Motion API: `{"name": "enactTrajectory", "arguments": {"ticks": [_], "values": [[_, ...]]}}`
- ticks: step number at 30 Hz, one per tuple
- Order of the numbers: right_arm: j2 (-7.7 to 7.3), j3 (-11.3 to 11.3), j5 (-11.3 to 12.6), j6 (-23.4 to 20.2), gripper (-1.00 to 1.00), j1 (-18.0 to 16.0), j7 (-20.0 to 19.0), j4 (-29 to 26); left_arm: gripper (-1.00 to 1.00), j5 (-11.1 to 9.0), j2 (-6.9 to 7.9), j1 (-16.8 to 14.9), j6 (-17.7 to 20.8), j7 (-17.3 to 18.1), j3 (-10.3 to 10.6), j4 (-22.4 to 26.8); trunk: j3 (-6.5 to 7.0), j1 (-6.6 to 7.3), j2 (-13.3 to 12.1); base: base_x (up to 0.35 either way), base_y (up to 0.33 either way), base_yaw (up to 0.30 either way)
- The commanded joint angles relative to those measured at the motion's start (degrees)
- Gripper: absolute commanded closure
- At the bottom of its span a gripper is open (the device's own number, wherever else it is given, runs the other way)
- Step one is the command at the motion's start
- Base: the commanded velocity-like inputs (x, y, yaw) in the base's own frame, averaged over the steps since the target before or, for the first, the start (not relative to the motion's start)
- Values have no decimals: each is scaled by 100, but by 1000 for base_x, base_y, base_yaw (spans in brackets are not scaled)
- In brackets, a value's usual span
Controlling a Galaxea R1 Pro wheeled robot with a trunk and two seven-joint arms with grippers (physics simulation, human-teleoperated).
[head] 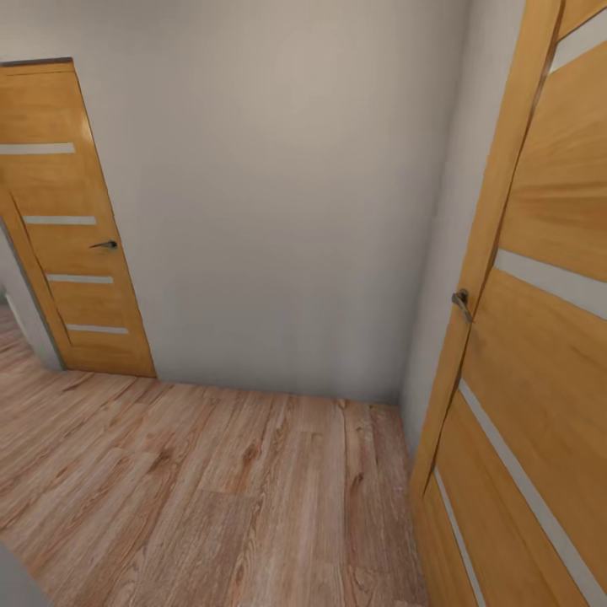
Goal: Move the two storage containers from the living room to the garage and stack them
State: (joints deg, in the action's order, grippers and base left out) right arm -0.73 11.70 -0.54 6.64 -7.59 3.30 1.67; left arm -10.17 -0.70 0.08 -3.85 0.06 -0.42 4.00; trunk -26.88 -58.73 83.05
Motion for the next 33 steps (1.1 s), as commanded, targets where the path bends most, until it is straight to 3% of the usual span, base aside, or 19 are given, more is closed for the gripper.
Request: {"name": "enactTrajectory", "arguments": {"ticks": [1,11,33], "values": [[2,34,-10,32,-100,-7,18,18,-100,-38,-1,1,-11,-1,-1,4,-5,0,3,0,0,29],[-6,42,-41,46,-100,-6,-45,18,-100,-38,-1,1,-11,0,1,4,-5,0,3,38,0,4],[-6,43,-42,47,-100,-6,-45,18,-100,-38,8,1,-11,2,0,4,-5,0,3,310,0,0]]}}
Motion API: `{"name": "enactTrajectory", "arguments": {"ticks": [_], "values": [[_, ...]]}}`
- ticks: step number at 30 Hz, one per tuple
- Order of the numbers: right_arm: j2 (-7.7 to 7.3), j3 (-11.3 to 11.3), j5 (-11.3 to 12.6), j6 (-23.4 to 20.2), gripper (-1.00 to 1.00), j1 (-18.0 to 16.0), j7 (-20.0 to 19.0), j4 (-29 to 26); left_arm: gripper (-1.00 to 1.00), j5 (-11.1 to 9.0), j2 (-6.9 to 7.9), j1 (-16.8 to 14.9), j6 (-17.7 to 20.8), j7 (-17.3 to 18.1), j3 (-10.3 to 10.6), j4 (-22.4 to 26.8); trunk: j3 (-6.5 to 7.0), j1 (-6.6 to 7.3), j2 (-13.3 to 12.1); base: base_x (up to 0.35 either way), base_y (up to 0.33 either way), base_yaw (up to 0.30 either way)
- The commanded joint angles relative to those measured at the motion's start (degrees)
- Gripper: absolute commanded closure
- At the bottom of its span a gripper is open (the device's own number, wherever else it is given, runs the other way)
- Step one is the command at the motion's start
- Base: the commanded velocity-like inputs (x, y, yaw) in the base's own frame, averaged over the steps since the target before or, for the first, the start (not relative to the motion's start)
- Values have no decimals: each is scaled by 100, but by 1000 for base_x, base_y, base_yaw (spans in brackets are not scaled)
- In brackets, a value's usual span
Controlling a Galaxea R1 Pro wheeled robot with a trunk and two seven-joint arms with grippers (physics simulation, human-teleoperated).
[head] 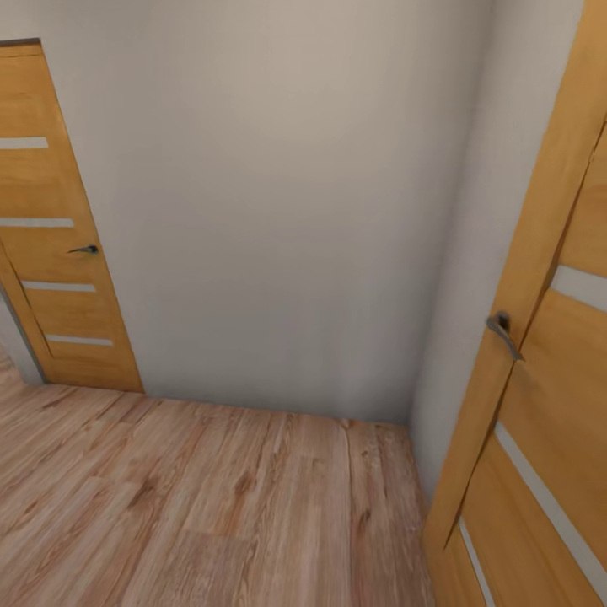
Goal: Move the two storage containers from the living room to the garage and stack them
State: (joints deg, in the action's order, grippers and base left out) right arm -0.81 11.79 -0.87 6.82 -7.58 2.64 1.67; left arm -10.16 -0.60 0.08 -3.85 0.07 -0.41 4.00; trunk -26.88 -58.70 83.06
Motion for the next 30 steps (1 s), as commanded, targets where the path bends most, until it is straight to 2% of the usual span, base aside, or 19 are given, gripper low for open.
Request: {"name": "enactTrajectory", "arguments": {"ticks": [1,30], "values": [[2,33,-10,30,-100,-7,19,18,-100,-38,-1,1,-10,1,0,5,-5,-3,2,320,0,0],[2,41,-17,30,-100,-9,19,18,-100,-38,-1,1,-10,2,-3,5,-5,-3,2,320,0,0]]}}
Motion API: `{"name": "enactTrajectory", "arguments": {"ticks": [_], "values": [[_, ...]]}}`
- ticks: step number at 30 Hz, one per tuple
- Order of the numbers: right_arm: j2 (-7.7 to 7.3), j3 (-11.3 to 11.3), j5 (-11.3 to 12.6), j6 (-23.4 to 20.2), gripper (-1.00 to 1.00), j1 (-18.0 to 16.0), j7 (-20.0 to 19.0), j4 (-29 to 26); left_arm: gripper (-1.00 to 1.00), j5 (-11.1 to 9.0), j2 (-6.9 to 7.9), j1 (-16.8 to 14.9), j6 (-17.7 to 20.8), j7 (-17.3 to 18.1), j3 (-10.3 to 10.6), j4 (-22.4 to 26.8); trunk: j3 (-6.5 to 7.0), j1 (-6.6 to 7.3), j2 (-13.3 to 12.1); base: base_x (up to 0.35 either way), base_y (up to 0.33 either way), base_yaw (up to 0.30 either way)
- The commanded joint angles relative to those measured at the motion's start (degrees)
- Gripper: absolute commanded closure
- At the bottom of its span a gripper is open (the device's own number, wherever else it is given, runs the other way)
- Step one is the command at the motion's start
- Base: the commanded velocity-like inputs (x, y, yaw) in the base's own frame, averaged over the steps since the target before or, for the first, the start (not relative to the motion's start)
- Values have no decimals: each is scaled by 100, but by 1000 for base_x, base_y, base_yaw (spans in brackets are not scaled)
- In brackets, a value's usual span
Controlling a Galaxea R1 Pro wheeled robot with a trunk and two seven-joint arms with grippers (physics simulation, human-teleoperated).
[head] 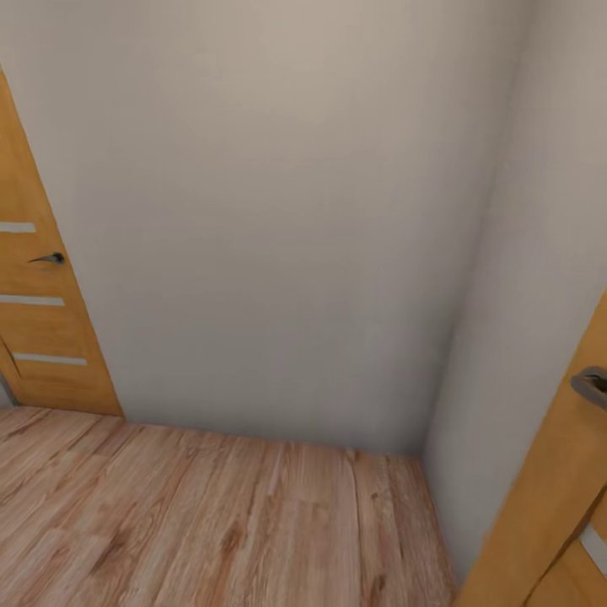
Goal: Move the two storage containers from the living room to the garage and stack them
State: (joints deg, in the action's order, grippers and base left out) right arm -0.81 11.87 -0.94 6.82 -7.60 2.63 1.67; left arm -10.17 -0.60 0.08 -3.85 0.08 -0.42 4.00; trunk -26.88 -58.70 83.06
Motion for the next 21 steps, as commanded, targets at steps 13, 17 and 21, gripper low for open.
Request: {"name": "enactTrajectory", "arguments": {"ticks": [13,17,21], "values": [[10,27,5,11,-100,-5,105,16,-100,-38,-1,1,-10,1,-2,5,-5,-3,2,320,0,29],[10,33,5,11,-100,-8,106,16,-100,-38,0,1,-10,0,-2,5,-5,-3,2,320,0,243],[7,35,6,8,-100,-7,106,17,-100,-38,-1,1,-10,1,-2,5,-5,-3,2,320,0,206]]}}
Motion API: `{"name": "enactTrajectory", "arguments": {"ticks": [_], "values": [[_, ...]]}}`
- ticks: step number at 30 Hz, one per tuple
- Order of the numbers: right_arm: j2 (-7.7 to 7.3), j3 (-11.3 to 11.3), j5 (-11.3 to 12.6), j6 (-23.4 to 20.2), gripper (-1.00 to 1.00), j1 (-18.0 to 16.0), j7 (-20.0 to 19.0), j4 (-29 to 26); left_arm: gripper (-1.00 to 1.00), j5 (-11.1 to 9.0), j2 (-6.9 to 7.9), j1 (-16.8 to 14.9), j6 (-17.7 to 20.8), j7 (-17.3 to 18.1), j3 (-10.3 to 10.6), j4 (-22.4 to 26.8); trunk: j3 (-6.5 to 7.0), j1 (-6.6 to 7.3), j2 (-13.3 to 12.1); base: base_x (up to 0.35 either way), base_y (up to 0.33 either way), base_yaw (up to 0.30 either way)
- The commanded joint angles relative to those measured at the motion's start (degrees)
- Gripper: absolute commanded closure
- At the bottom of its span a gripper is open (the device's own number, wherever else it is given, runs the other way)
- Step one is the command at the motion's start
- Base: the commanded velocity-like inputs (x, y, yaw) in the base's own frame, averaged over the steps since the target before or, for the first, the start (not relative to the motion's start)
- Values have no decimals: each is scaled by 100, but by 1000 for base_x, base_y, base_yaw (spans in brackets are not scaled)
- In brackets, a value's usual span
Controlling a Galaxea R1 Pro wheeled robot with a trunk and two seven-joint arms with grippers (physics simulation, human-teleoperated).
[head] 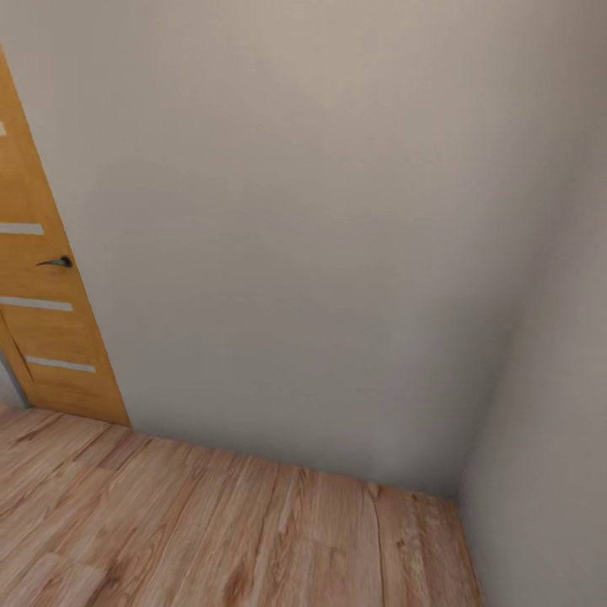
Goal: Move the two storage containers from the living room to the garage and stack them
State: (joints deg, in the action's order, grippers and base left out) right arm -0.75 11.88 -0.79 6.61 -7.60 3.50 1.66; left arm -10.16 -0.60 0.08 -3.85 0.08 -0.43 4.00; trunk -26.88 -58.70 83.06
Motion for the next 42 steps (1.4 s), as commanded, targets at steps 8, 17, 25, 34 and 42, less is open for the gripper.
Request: {"name": "enactTrajectory", "arguments": {"ticks": [8,17,25,34,42], "values": [[4,33,-9,32,-100,-9,19,18,-100,-38,1,1,-10,0,-1,5,-5,-3,2,319,0,47],[3,33,-17,42,-100,-6,19,15,-100,-38,0,1,-10,0,-1,3,-5,-3,2,296,0,215],[6,20,-7,48,-100,-6,19,18,-100,-38,4,1,-10,1,-1,4,-5,-3,2,75,0,271],[108,-39,83,51,-100,-9,25,-39,-100,-47,7,1,-10,-8,-1,5,-5,-3,2,2,0,277],[132,-52,134,68,-100,-6,20,-68,-100,-53,8,1,-10,-16,-7,5,-5,-3,2,0,0,280]]}}
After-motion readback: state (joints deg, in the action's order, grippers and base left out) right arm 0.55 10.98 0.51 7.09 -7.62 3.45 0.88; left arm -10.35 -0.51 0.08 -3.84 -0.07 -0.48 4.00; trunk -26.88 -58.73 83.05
